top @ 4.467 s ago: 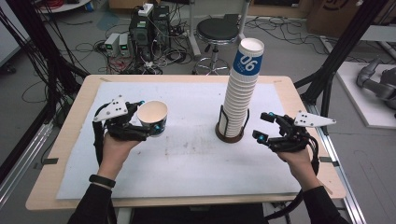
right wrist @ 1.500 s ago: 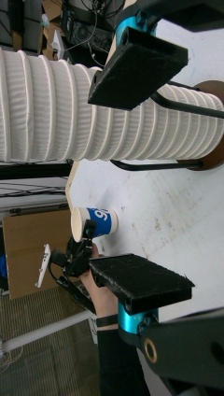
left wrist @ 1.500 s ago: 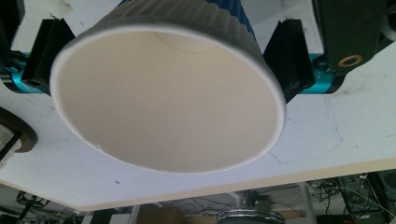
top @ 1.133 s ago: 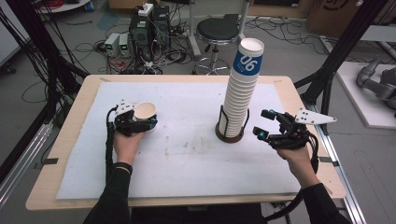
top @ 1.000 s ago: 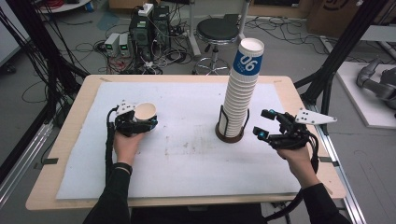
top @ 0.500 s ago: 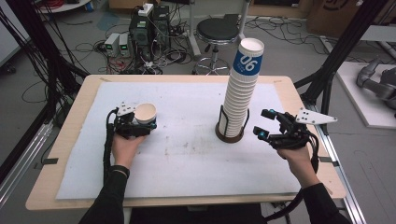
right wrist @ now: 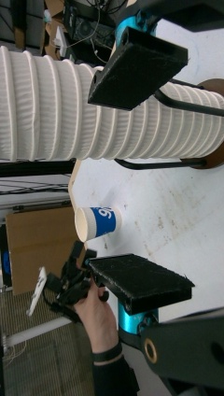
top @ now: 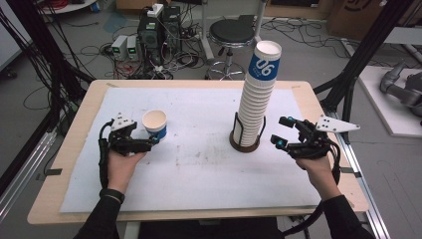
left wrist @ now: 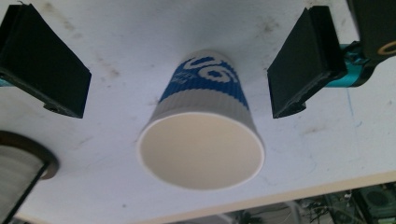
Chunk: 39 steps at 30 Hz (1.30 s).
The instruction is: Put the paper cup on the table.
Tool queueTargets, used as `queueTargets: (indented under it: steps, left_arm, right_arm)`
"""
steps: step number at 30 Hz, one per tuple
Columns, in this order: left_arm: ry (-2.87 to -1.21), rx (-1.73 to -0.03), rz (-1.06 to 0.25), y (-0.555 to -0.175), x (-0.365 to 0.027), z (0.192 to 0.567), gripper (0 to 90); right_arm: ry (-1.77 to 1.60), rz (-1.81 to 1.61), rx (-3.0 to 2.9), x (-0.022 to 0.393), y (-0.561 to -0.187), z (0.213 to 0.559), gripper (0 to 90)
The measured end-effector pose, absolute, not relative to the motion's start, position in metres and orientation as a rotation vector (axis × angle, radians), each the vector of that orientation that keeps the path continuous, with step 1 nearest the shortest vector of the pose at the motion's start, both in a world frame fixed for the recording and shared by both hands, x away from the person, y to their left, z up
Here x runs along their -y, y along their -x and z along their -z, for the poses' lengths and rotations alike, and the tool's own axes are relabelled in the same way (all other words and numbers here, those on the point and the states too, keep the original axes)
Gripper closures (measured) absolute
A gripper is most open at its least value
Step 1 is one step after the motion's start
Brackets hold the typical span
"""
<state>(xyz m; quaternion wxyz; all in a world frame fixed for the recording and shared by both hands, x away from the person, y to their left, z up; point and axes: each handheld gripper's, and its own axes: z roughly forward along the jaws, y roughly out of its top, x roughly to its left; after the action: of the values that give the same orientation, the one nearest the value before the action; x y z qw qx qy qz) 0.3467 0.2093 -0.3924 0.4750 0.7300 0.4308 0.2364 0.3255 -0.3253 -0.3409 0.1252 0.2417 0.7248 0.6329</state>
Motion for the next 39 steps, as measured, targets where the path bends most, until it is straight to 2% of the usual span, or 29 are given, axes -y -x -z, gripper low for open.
queueTargets:
  steps: [5,11,18,27,39]
  left_arm:
    - [-1.736,-0.923,-0.527,-0.332,-0.201,0.373,6.2]
    - [-1.75,-0.726,-0.47,-0.32,-0.175,0.348,8.4]
    - [-1.736,-0.572,-0.371,-0.316,-0.15,0.336,8.4]
    - [-1.733,-0.484,-0.308,-0.314,-0.138,0.331,8.4]
    - [-1.698,-0.486,-0.278,-0.311,-0.141,0.331,8.4]
  right_arm:
    - [-0.701,-1.837,-2.117,0.327,-0.325,0.342,19.1]
    - [-0.703,-1.832,-2.121,0.328,-0.327,0.343,19.0]
    - [-0.691,-1.799,-2.158,0.323,-0.325,0.345,19.0]
    - [-0.676,-1.78,-2.178,0.322,-0.321,0.344,19.1]
    - [-0.655,-1.775,-2.196,0.317,-0.321,0.343,19.1]
